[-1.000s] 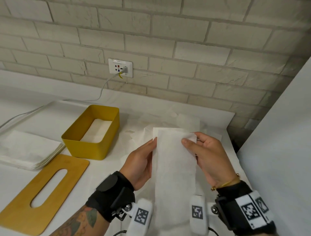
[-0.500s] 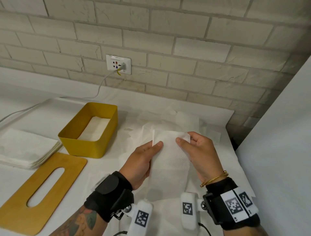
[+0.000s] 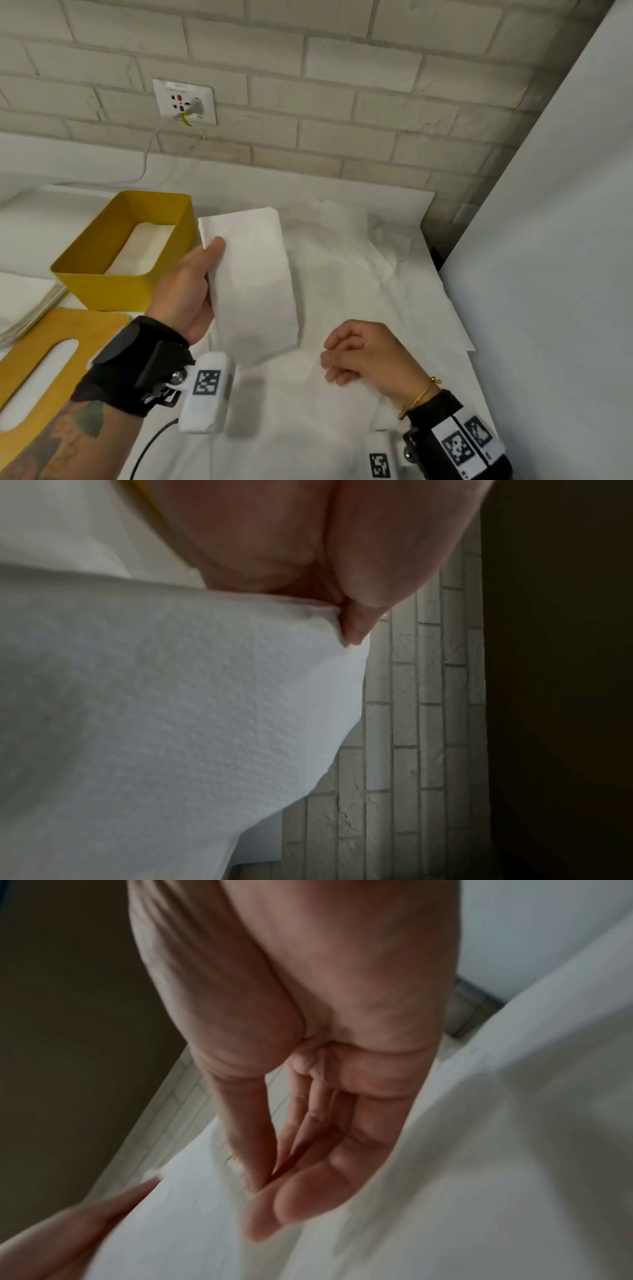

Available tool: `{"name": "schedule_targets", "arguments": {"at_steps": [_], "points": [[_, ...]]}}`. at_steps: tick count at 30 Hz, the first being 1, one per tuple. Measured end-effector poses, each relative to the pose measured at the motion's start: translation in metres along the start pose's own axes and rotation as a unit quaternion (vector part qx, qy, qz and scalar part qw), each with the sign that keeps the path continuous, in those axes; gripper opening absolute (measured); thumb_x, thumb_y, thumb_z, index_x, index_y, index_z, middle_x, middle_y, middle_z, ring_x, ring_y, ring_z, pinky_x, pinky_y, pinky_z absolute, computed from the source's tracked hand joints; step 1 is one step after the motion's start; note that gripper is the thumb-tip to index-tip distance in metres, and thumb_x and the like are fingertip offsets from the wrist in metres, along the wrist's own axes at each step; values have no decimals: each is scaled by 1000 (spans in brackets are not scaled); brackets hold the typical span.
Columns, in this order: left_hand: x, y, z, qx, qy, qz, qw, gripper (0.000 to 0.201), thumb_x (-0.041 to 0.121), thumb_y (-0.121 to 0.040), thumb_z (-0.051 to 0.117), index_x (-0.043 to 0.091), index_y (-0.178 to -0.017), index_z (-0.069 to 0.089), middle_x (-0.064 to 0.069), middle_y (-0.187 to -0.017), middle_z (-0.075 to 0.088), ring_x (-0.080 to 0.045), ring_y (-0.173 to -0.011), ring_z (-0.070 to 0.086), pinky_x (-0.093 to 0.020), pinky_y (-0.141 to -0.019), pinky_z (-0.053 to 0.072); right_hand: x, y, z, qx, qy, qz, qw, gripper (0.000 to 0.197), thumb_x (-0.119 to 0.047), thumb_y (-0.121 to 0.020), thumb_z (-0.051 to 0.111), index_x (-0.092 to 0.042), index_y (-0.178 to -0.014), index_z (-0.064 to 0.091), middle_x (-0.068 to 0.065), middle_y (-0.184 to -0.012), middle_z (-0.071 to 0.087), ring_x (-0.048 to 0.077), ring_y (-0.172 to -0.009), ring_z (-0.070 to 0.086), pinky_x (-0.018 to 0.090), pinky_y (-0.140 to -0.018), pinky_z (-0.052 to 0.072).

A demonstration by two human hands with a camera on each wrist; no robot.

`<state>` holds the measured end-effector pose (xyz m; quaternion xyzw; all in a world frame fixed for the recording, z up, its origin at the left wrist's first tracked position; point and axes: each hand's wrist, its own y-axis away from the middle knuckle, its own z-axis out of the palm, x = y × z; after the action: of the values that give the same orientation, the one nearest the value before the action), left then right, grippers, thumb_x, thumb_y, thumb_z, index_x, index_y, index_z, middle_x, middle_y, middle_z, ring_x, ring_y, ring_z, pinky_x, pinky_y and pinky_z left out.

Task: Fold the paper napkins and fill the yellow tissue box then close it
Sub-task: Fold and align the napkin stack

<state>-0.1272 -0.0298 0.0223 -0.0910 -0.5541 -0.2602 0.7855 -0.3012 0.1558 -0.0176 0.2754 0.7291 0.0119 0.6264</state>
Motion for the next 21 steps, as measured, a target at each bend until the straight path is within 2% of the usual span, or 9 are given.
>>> {"name": "schedule_targets", "arguments": {"at_steps": [5, 7, 10, 11, 14, 15, 17, 19, 21], "points": [[-11, 6, -10, 17, -15, -13, 1000, 25, 29, -107, 46, 18, -113, 67, 3, -103, 79, -12, -95, 75, -33, -78, 53, -1, -14, -73, 181, 113, -17, 977, 8, -17, -86, 78, -16, -92, 73, 4, -84, 76, 21, -77, 74, 29, -65, 56], [-15, 9, -11, 17, -15, -26, 999, 26, 28, -107, 45, 18, -114, 67, 2, -105, 79, -13, -96, 75, -34, -80, 53, 1, -20, -87, 186, 140, -14, 972, 10, -21, -85, 79, -20, -93, 74, 1, -87, 76, 19, -78, 74, 25, -64, 52], [-19, 12, -12, 18, -16, -35, 999, 26, 27, -107, 45, 18, -112, 68, 1, -107, 78, -13, -97, 75, -33, -80, 55, 1, -28, -86, 144, 179, -11, 973, 21, -27, -83, 82, -22, -101, 73, -4, -98, 74, 14, -77, 73, 20, -64, 48], [-20, 13, -12, 19, -16, -36, 999, 25, 27, -107, 45, 18, -112, 68, 1, -106, 78, -14, -97, 75, -34, -80, 54, 2, -32, -84, 138, 198, -6, 970, 28, -30, -82, 83, -22, -106, 71, -5, -104, 72, 15, -82, 72, 22, -68, 49], [-20, 16, -14, 20, -23, -35, 999, 25, 27, -107, 45, 19, -111, 68, 3, -104, 79, -12, -95, 75, -35, -81, 53, 7, -44, -82, 160, 257, 36, 953, 51, -40, -76, 85, -23, -119, 64, -4, -118, 61, 20, -107, 63, 35, -94, 53], [-19, 18, -15, 20, -25, -33, 999, 25, 27, -107, 45, 19, -112, 67, 4, -104, 79, -12, -95, 75, -35, -81, 53, 7, -46, -82, 156, 277, 60, 946, 53, -41, -75, 85, -24, -119, 62, -3, -117, 59, 21, -109, 60, 35, -95, 51], [-19, 19, -17, 20, -28, -31, 999, 24, 27, -107, 44, 20, -112, 67, 4, -104, 79, -12, -95, 75, -35, -81, 53, 8, -47, -83, 128, 297, 82, 943, 46, -38, -75, 87, -23, -111, 64, -3, -108, 59, 20, -104, 59, 30, -84, 49], [-19, 19, -19, 22, -27, -31, 999, 23, 27, -107, 45, 19, -112, 67, 4, -105, 79, -13, -96, 75, -35, -81, 53, 7, -46, -84, 122, 279, 44, 952, 28, -28, -78, 86, -18, -97, 67, -4, -89, 60, 18, -90, 59, 23, -68, 42], [-19, 18, -21, 25, -27, -33, 999, 24, 28, -107, 46, 19, -114, 67, 3, -107, 78, -15, -99, 74, -36, -81, 54, 5, -43, -84, 133, 257, -12, 957, 17, -22, -81, 83, -18, -88, 68, -5, -82, 62, 17, -83, 58, 20, -64, 40]]}}
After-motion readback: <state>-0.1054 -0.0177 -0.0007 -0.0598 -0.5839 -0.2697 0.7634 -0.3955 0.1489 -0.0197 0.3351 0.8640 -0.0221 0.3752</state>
